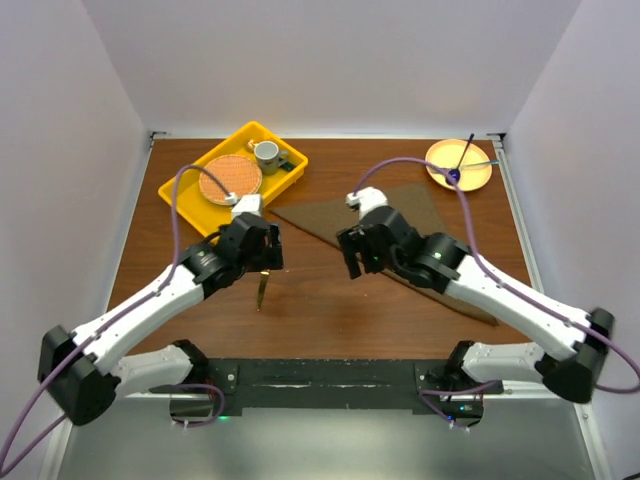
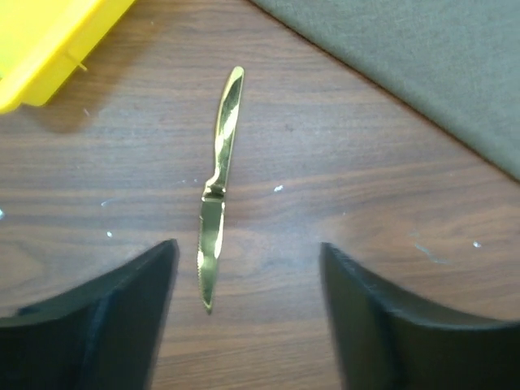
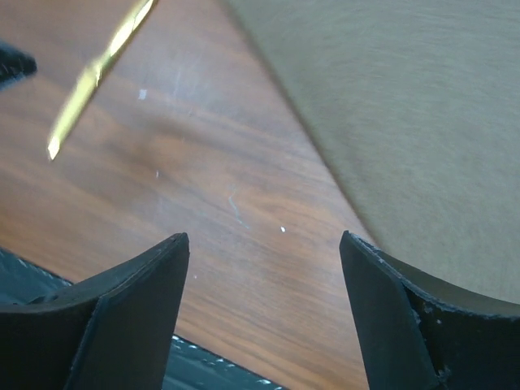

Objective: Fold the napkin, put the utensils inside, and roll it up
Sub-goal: Grab a utensil with the right arm

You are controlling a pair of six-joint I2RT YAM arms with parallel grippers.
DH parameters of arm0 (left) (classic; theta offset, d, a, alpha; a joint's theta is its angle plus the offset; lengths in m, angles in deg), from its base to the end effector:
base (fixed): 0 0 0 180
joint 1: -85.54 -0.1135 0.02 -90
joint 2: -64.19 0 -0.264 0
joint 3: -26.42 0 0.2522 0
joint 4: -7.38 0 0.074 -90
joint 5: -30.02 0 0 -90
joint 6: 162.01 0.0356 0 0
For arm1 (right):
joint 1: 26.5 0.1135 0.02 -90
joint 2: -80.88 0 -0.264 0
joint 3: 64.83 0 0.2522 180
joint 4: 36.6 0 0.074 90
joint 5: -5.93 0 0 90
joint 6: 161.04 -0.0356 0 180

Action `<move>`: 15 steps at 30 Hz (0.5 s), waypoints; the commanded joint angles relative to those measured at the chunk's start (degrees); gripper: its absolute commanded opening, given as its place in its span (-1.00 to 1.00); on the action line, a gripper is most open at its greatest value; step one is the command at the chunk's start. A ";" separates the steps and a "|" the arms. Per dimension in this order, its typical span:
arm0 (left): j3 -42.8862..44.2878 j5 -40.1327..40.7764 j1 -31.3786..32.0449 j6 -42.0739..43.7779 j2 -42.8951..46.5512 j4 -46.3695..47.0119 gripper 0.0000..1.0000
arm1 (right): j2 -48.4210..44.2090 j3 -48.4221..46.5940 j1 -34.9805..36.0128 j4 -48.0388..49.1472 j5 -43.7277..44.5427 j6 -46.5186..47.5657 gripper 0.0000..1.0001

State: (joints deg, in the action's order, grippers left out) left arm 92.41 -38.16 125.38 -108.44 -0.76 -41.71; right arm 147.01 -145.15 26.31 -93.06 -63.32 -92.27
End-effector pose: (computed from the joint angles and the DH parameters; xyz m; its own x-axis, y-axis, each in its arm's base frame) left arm 0.1866 -0.1384 0.2776 -0.6994 -0.1345 -0.7020 -0.0141 0.9845 -0.1746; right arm 0.1533 0.1812 0.3446 -0.5914 -0.2192 -0.7761 -0.3995 0.9156 0.0458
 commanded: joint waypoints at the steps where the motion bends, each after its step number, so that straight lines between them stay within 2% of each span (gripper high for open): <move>1: -0.82 0.49 -2.57 -4.43 10.01 1.87 0.90 | 8.82 -1.29 0.09 6.47 -9.06 16.73 0.67; 3: 0.85 3.56 -2.83 -9.08 12.29 -1.39 0.96 | 9.63 2.29 0.09 17.69 -14.73 23.82 0.70; 4: 3.82 7.93 -3.09 -11.45 12.74 -6.80 0.97 | 9.89 4.14 0.18 22.96 -17.39 27.00 0.71; 5: 5.67 10.58 -3.18 -16.70 13.26 -10.34 0.97 | 10.85 5.73 0.35 32.23 -20.11 29.99 0.76; 6: 7.69 13.04 -3.44 -19.27 13.27 -13.59 0.97 | 11.56 7.92 0.53 36.68 -23.27 34.11 0.85; 7: 11.54 16.64 -3.36 -21.39 13.44 -19.02 0.93 | 12.52 7.94 0.62 41.07 -22.34 33.46 0.96; 8: 13.23 17.72 -3.45 -23.32 13.71 -20.64 0.88 | 17.49 6.81 0.62 46.25 -21.12 31.19 0.97; 9: 15.77 18.42 -3.45 -23.17 13.79 -21.87 0.82 | 21.02 -0.77 0.62 44.91 -20.84 26.73 0.90; 10: 16.93 18.43 -3.36 -21.43 14.40 -21.80 0.79 | 25.76 -6.15 0.53 37.67 -20.84 24.25 0.81; 11: 17.81 18.17 -3.45 -20.10 14.93 -21.28 0.73 | 34.42 -11.52 0.62 33.34 -21.28 19.52 0.70; 12: 19.13 17.56 -3.45 -18.87 15.46 -20.05 0.70 | 39.47 -21.92 0.62 29.29 -23.19 17.48 0.46; 13: 19.84 17.29 -3.45 -16.94 16.77 -19.52 0.67 | 43.43 -26.46 0.62 22.99 -23.74 15.28 0.32; 14: 20.45 17.03 -3.45 -16.06 17.57 -18.99 0.62 | 50.52 -30.34 0.62 20.66 -24.09 11.43 0.20; 15: 21.33 16.59 -3.36 -15.18 18.36 -17.51 0.59 | 52.85 -35.42 0.62 19.33 -24.96 9.82 0.18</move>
State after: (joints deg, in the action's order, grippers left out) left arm 109.74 -24.21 122.27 -125.42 14.69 -58.94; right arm 188.29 -165.94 26.82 -66.24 -83.99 -72.51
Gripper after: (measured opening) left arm 0.827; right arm 0.630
